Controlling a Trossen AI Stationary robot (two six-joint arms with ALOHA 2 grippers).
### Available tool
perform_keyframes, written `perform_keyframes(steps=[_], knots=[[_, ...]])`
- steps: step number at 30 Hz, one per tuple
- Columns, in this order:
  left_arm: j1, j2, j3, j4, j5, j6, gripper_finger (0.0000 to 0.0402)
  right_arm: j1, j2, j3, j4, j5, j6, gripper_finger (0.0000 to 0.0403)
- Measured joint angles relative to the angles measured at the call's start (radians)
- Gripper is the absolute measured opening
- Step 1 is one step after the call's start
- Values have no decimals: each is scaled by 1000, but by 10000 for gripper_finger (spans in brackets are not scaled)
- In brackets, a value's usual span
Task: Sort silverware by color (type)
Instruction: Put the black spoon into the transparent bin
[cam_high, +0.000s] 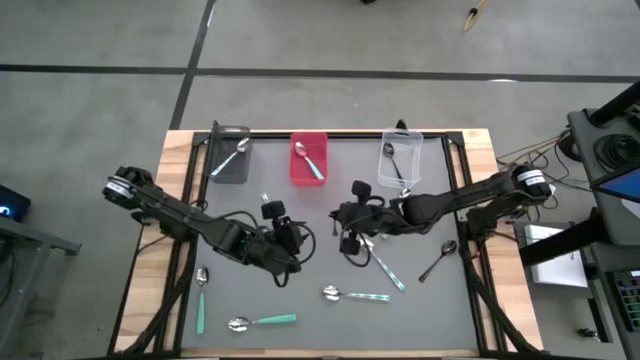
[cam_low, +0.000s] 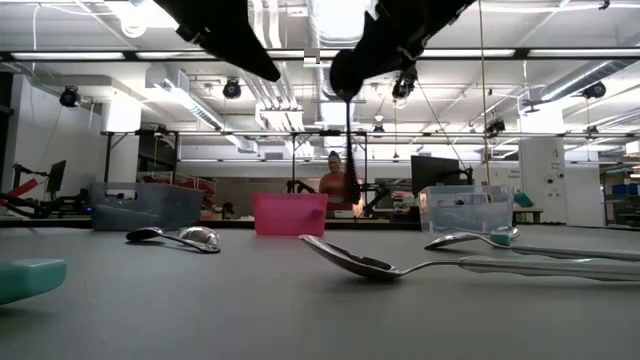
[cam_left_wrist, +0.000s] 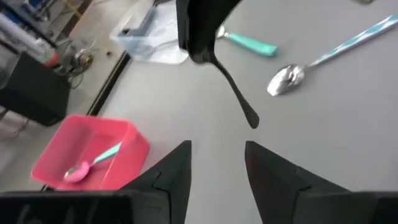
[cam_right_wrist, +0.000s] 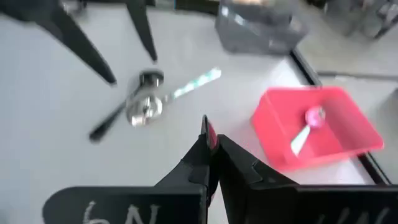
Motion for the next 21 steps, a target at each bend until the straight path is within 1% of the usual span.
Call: perform_keyframes(steps=[3,7,9,11,17,21], knots=[[0,-1,-9,102,56,61,133,1,11,51,-90,-49,-8,9],[2,-3,-60,297,129,159,133,4,28,97,-129,-104,-43,9],[9,-5,-95,381,152,177,133,6,32,111,-139,-122,-52,9],[23,-5,-126,449,155,173,133,6,33,122,-162,-127,-52,9],[74,-5,-239,731,176,167,133,6,39,130,-160,-127,-52,9],[105,-5,-319,883,177,166,133,6,39,129,-157,-127,-45,9]])
